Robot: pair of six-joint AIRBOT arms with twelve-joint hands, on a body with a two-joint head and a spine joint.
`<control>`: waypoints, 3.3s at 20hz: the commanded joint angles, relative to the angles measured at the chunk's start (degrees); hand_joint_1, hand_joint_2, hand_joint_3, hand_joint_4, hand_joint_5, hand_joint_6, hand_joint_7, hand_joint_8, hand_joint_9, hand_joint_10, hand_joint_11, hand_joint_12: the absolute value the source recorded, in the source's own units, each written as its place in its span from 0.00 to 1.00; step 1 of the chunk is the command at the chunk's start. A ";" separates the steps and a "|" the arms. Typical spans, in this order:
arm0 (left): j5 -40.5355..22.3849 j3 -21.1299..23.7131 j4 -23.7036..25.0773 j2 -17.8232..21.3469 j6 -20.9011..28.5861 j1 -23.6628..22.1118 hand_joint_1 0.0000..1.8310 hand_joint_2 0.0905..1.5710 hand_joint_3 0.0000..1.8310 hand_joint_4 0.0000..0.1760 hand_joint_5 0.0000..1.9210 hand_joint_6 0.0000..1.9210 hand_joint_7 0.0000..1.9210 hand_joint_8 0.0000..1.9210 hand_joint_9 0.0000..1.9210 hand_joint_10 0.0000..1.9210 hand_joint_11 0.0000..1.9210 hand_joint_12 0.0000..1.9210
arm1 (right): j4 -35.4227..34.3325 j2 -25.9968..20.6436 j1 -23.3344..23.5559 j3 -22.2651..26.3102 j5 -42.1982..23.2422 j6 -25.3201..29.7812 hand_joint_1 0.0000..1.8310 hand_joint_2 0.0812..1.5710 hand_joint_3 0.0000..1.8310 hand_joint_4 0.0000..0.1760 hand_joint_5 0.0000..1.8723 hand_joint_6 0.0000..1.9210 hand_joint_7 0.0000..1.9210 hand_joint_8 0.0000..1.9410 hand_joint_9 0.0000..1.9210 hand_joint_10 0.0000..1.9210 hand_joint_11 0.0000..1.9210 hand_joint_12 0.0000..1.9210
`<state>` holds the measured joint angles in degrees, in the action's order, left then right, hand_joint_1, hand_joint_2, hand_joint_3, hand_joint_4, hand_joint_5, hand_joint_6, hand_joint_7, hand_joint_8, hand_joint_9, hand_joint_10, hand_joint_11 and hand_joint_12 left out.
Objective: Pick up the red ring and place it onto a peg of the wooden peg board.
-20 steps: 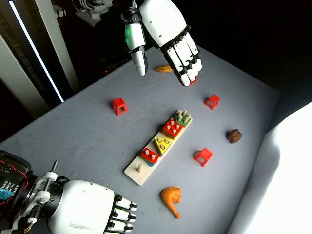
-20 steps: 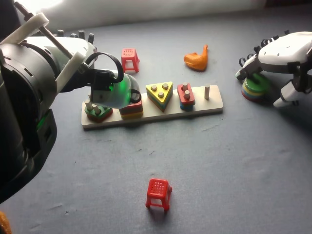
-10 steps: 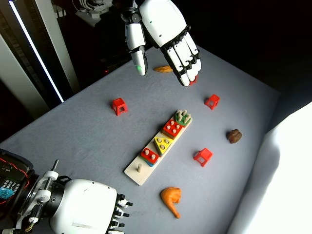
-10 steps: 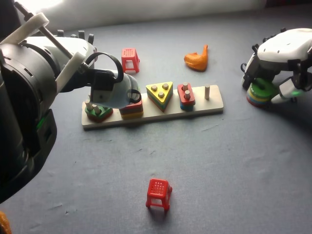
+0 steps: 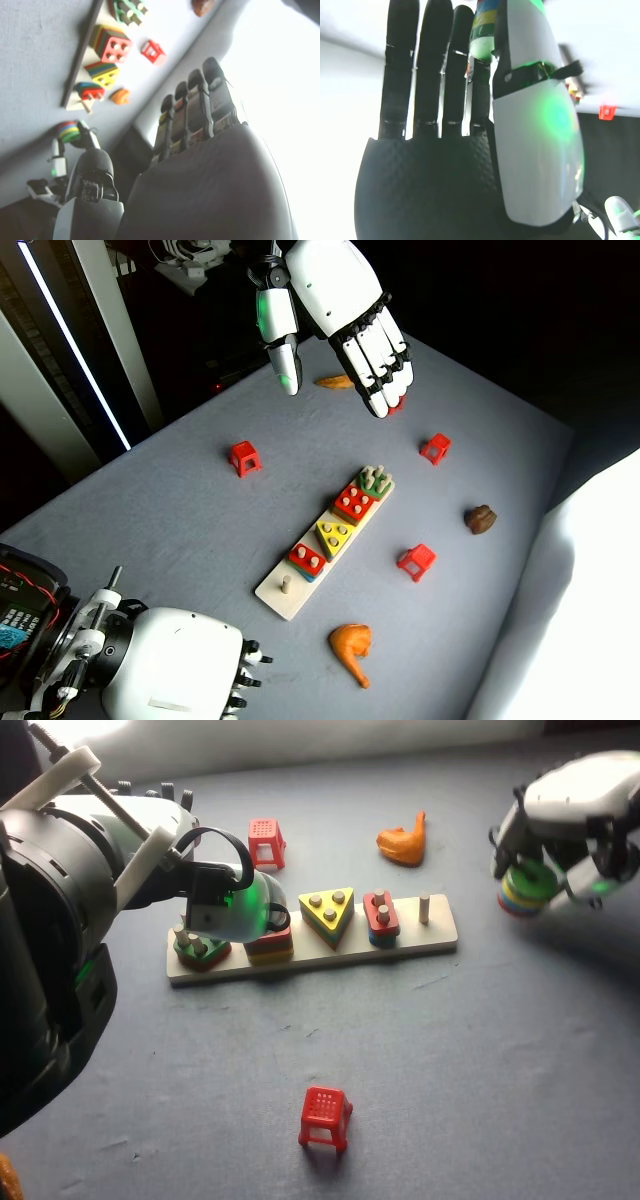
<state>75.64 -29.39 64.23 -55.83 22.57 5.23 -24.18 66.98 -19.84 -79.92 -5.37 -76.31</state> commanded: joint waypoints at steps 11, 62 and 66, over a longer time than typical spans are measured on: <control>0.36 -0.09 5.35 0.07 -0.12 -0.27 0.00 0.83 0.00 0.00 0.05 0.00 0.05 0.00 0.05 0.00 0.00 0.16 | -0.01 0.40 6.35 5.66 -6.70 -0.33 0.75 0.67 0.00 0.00 0.53 0.51 0.57 0.39 0.49 0.57 0.42 0.59; 0.36 -0.10 5.36 0.07 -0.36 -0.18 0.00 0.83 0.00 0.00 0.04 0.00 0.04 0.00 0.04 0.00 0.00 0.14 | -0.01 7.00 0.38 0.69 -12.41 -6.45 0.59 0.64 0.00 0.00 0.19 0.00 0.19 0.00 0.18 0.00 0.00 0.49; 0.37 -0.13 5.37 0.07 -0.35 -0.22 0.00 0.83 0.00 0.00 0.05 0.00 0.05 0.00 0.04 0.00 0.00 0.14 | -0.23 5.33 1.59 1.24 -10.64 -6.55 0.40 0.66 0.00 0.00 0.16 0.00 0.16 0.00 0.15 0.00 0.00 0.46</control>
<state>75.64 -29.39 64.23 -55.83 22.41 5.26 -24.51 72.79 -19.09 -78.39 -10.20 -82.81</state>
